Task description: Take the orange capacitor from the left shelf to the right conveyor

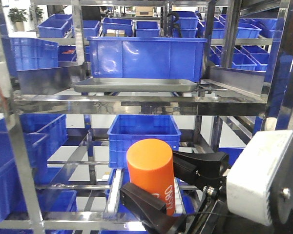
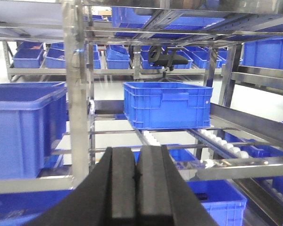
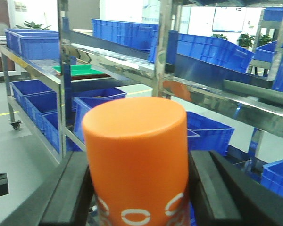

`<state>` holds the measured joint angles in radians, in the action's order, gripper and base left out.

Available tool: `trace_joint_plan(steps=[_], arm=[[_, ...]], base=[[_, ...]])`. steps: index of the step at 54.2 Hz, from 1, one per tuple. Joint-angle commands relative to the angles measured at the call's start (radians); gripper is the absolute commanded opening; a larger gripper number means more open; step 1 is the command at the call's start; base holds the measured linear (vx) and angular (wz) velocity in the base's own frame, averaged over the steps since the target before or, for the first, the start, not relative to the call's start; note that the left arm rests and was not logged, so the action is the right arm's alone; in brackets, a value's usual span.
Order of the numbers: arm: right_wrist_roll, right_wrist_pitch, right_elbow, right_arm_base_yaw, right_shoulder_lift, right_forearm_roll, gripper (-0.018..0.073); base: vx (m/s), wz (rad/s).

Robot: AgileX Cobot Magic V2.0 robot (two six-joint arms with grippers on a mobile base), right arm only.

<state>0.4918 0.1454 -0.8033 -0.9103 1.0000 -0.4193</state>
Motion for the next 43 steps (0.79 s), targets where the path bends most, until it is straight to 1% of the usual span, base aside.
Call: trace_joint_plan(steps=[1, 31, 43], arm=[[0.006, 0.084, -0.03, 0.0, -0.02, 0.007, -0.0008], [0.006, 0.084, -0.03, 0.0, -0.02, 0.007, -0.0008], [0.006, 0.081, -0.03, 0.0, -0.02, 0.007, -0.0008]], base=[[-0.13, 0.11], [-0.06, 0.19], [0.0, 0.3]])
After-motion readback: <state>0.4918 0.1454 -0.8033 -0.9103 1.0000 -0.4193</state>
